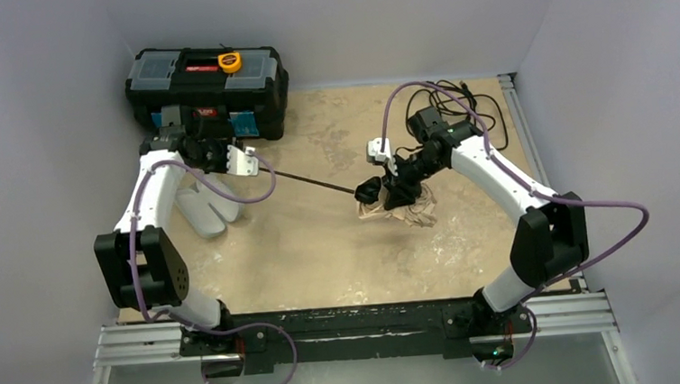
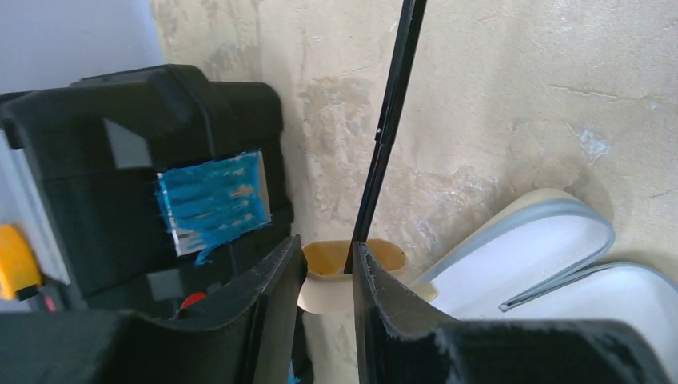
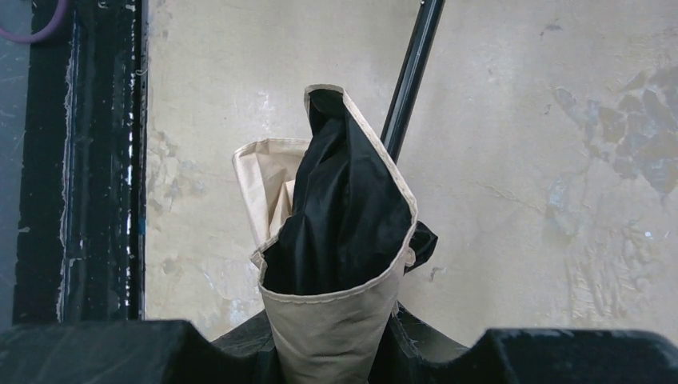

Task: Open the umbrella

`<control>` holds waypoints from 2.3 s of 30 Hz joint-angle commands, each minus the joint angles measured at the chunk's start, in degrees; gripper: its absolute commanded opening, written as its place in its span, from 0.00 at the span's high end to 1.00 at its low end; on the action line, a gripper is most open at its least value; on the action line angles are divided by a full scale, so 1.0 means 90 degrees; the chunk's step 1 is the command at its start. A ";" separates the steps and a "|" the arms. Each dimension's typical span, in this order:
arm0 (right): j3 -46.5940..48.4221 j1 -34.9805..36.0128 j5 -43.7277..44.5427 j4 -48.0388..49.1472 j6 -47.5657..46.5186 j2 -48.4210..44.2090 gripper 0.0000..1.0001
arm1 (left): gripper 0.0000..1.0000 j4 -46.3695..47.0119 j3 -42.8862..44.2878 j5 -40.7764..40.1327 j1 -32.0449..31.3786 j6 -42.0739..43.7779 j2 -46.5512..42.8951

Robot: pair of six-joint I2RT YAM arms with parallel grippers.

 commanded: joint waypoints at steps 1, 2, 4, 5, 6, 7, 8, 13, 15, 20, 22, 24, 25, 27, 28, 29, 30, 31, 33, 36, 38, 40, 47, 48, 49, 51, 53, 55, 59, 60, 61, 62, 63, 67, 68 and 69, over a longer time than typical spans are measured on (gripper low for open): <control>0.0044 -0.0318 0.0451 -0.2346 -0.0348 -0.0169 1.00 | 0.71 0.1078 0.0509 -0.1876 0.0868 0.0189 -0.0318; 0.0167 -0.0297 0.0306 -0.2323 -0.0335 -0.0054 1.00 | 0.68 0.0952 0.0486 -0.1661 0.0746 0.0074 -0.0446; 0.0424 -0.0264 -0.0030 -0.2298 -0.0253 0.0173 1.00 | 0.50 0.0557 0.0457 -0.1094 0.0505 -0.0111 -0.0776; 0.0573 -0.0255 -0.0212 -0.2311 -0.0171 0.0296 1.00 | 0.38 0.0303 0.0442 -0.0808 0.0358 -0.0150 -0.0952; 0.0690 -0.0255 -0.0375 -0.2308 -0.0075 0.0409 1.00 | 0.28 0.0093 0.0401 -0.0455 0.0225 -0.0205 -0.1135; 0.0789 -0.0256 -0.0552 -0.2302 0.0026 0.0552 1.00 | 0.20 -0.0055 0.0327 -0.0107 0.0100 -0.0227 -0.1333; 0.0876 -0.0253 -0.0716 -0.2299 0.0095 0.0646 1.00 | 0.14 -0.0138 0.0221 0.0279 -0.0046 -0.0270 -0.1522; 0.0988 -0.0157 -0.1309 -0.2018 0.0641 0.0969 1.00 | 0.06 -0.0145 -0.0580 0.0890 -0.1380 -0.0473 -0.2269; 0.0890 -0.0122 -0.1386 -0.1707 0.0955 0.0988 1.00 | 0.07 -0.0127 -0.0728 0.0893 -0.2034 -0.1060 -0.2320; 0.0925 0.0010 -0.0846 -0.1212 0.1138 0.1230 0.67 | 0.09 0.0426 -0.1176 0.0504 -0.3286 -0.2310 -0.1975; 0.1156 -0.0010 -0.0575 -0.1237 0.1155 0.1364 0.43 | 0.11 0.0780 -0.1413 0.0266 -0.3605 -0.2588 -0.1698; 0.1283 -0.0155 -0.0380 -0.1200 0.1274 0.1216 0.29 | 0.13 0.0988 -0.1466 0.0172 -0.3772 -0.2902 -0.1446; 0.1290 -0.0268 -0.0307 -0.1145 0.1340 0.1068 0.21 | 0.13 0.1118 -0.1441 0.0188 -0.3813 -0.3167 -0.1322; 0.1318 -0.0504 -0.0144 -0.1063 0.1465 0.0807 0.04 | 0.13 0.1221 -0.1262 0.0198 -0.3913 -0.3681 -0.1048; 0.1372 -0.0633 -0.0118 -0.1093 0.1496 0.0714 0.01 | 0.14 0.1228 -0.1136 0.0208 -0.3961 -0.3887 -0.0886; 0.1420 -0.0812 -0.0133 -0.1107 0.1544 0.0635 0.01 | 0.14 0.1203 -0.1017 0.0205 -0.4038 -0.4010 -0.0730; 0.1470 -0.0978 -0.0201 -0.1136 0.1626 0.0545 0.01 | 0.15 0.1196 -0.0884 0.0143 -0.4134 -0.4104 -0.0574; 0.1508 -0.1151 -0.0289 -0.1105 0.1724 0.0469 0.01 | 0.16 0.1185 -0.0786 0.0091 -0.4241 -0.4176 -0.0425; 0.1516 -0.1586 -0.0455 -0.0931 0.2052 0.0249 0.01 | 0.18 0.1171 -0.0609 -0.0022 -0.4469 -0.4281 -0.0117; 0.1471 -0.2269 -0.0644 -0.0593 0.2517 -0.0125 0.01 | 0.24 0.1042 -0.0303 -0.0396 -0.4921 -0.4302 0.0423; 0.1382 -0.2710 -0.0711 -0.0314 0.2854 -0.0386 0.01 | 0.30 0.0973 -0.0085 -0.0704 -0.5153 -0.4279 0.0807; 0.1353 -0.2946 -0.0700 -0.0154 0.3083 -0.0648 0.01 | 0.38 0.0694 0.0157 -0.0888 -0.5319 -0.4103 0.1194; 0.1045 -0.3391 -0.0632 0.0652 0.3839 -0.1460 0.01 | 0.51 0.0282 0.0200 -0.0893 -0.5435 -0.3442 0.1876; 0.0975 -0.3405 -0.0574 0.0813 0.3914 -0.1588 0.01 | 0.53 0.0267 0.0173 -0.0899 -0.5443 -0.3383 0.1940; 0.0895 -0.3408 -0.0534 0.0972 0.3987 -0.1718 0.01 | 0.55 0.0263 0.0178 -0.0945 -0.5445 -0.3367 0.2012; 0.0725 -0.3416 -0.0427 0.1346 0.4299 -0.1968 0.01 | 0.57 0.0206 0.0250 -0.1040 -0.5432 -0.3458 0.2247; 0.0566 -0.3416 -0.0189 0.1901 0.4843 -0.2196 0.01 | 0.59 0.0166 0.0339 -0.0980 -0.5400 -0.3609 0.2436; 0.0471 -0.3412 0.0362 0.2275 0.5510 -0.2399 0.01 | 0.71 0.0311 0.0381 -0.0767 -0.5373 -0.3887 0.2453; 0.0371 -0.3417 0.0684 0.3081 0.6019 -0.2859 0.01 | 0.85 0.0696 0.0636 -0.0241 -0.5390 -0.4588 0.2365; 0.0423 -0.3417 0.0581 0.3202 0.6081 -0.2879 0.01 | 0.86 0.0720 0.0786 -0.0162 -0.5400 -0.4765 0.2398; 0.0555 -0.3416 0.0445 0.3252 0.6328 -0.2845 0.01 | 0.80 0.0703 0.0984 -0.0177 -0.5429 -0.4981 0.2533; 0.0694 -0.3420 0.0343 0.3243 0.6459 -0.2764 0.01 | 0.66 0.0584 0.1208 -0.0263 -0.5470 -0.5056 0.2667; 0.0855 -0.3423 0.0232 0.3145 0.6537 -0.2660 0.01 | 0.57 0.0401 0.1418 -0.0388 -0.5503 -0.5061 0.2830; 0.1338 -0.3417 -0.0034 0.2532 0.6328 -0.2339 0.01 | 0.42 0.0049 0.1242 -0.0645 -0.5526 -0.4450 0.2841; 0.1345 -0.3417 -0.0037 0.2445 0.6254 -0.2346 0.01 | 0.40 0.0143 0.1004 -0.0710 -0.5524 -0.4312 0.2720; 0.1303 -0.3423 -0.0062 0.2404 0.6207 -0.2395 0.01 | 0.40 0.0254 0.0783 -0.0747 -0.5518 -0.4265 0.2582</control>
